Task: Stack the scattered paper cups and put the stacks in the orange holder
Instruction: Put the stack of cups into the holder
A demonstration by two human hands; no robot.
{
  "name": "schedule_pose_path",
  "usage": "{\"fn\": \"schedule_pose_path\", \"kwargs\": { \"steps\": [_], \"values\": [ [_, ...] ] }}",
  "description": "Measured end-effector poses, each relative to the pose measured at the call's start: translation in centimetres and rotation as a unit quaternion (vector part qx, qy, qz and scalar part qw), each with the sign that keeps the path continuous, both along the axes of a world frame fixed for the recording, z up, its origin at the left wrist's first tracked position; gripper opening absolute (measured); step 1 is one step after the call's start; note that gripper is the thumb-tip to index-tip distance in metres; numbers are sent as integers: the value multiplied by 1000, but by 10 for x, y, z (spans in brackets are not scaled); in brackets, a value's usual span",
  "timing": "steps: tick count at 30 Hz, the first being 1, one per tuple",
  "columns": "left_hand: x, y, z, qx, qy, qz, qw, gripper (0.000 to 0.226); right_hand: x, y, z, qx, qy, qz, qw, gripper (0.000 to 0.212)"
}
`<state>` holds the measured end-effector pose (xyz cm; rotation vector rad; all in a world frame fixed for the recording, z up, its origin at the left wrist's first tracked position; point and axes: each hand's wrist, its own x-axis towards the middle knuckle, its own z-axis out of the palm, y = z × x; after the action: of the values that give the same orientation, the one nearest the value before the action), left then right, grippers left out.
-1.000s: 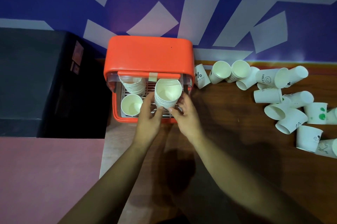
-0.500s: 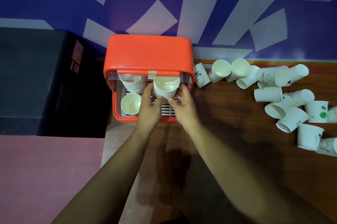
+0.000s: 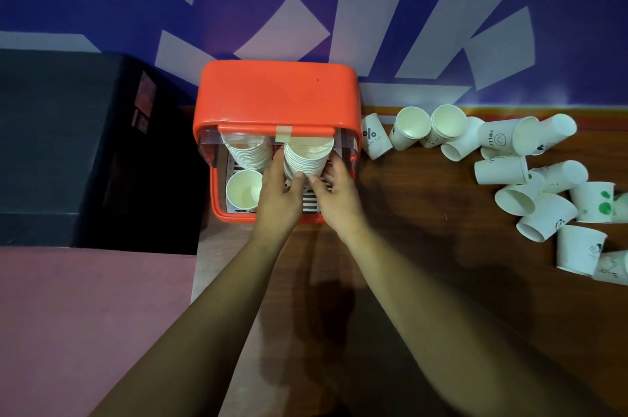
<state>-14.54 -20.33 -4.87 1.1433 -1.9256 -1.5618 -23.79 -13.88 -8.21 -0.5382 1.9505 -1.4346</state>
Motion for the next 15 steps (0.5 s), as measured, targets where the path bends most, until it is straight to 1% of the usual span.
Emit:
{"fn": "schedule_pose_path", "kwargs": {
  "steps": [4,12,15],
  "values": [
    [-7,0,6,15,7,10,1000,46,-8,-2,1,8,-3,-8,1000,54],
    [-16,3,-5,24,1,40,999,49,-10,-6,0,9,-8,-13,1000,55],
    [-18,1,-4,27,3,37,999,48,-10,-7,3,14,-1,-13,1000,55]
  ]
}}
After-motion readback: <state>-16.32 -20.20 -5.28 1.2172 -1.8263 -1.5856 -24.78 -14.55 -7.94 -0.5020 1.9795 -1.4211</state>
